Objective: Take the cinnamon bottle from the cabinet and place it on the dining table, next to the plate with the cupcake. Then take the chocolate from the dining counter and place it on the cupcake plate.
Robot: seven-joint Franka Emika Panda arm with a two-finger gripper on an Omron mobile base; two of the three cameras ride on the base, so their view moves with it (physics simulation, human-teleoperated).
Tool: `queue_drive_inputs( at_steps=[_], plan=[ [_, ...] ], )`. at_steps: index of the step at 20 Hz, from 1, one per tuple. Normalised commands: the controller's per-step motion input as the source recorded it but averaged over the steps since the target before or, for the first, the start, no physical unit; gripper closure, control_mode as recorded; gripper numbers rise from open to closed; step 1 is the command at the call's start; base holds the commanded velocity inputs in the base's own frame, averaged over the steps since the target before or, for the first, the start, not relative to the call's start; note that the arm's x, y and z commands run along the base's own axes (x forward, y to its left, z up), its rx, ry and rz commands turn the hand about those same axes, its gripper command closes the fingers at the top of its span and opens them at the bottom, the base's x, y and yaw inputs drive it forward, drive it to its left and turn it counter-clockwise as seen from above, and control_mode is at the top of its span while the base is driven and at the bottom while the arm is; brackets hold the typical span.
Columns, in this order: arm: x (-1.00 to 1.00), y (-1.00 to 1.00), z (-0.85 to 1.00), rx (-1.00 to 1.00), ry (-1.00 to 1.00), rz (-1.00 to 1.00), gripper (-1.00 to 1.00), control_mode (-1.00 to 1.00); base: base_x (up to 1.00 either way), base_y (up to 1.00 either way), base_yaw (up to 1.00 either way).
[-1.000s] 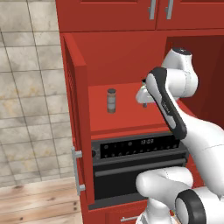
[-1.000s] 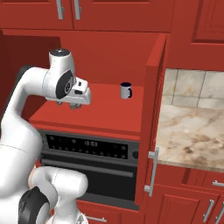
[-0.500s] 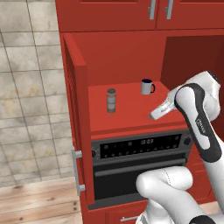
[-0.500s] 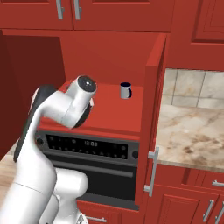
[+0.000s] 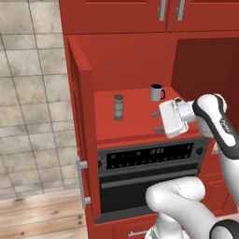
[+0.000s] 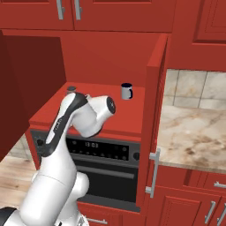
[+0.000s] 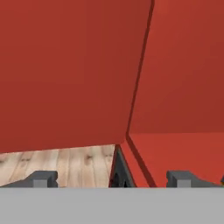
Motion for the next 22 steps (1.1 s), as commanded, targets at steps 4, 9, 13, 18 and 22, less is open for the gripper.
queue_drive_inputs(
  at_steps=[4, 9, 13, 18, 22],
  plan=[
    [0.47, 0.2, 0.0, 0.07, -0.24, 0.22, -1.0, -1.0, 0.0, 0.0, 0.0],
    [0.34, 0.11, 0.13, 0.07, -0.01, 0.13, -1.0, -1.0, 0.0, 0.0, 0.0],
    [0.43, -0.01, 0.02, 0.07, 0.09, 0.02, -1.0, -1.0, 0.0, 0.0, 0.0],
    [0.29, -0.08, -0.01, 0.16, 0.08, 0.0, -1.0, -1.0, 0.0, 0.0, 0.0],
    [0.46, 0.04, -0.04, 0.11, 0.01, 0.0, -1.0, -1.0, 0.0, 0.0, 0.0]
  ],
)
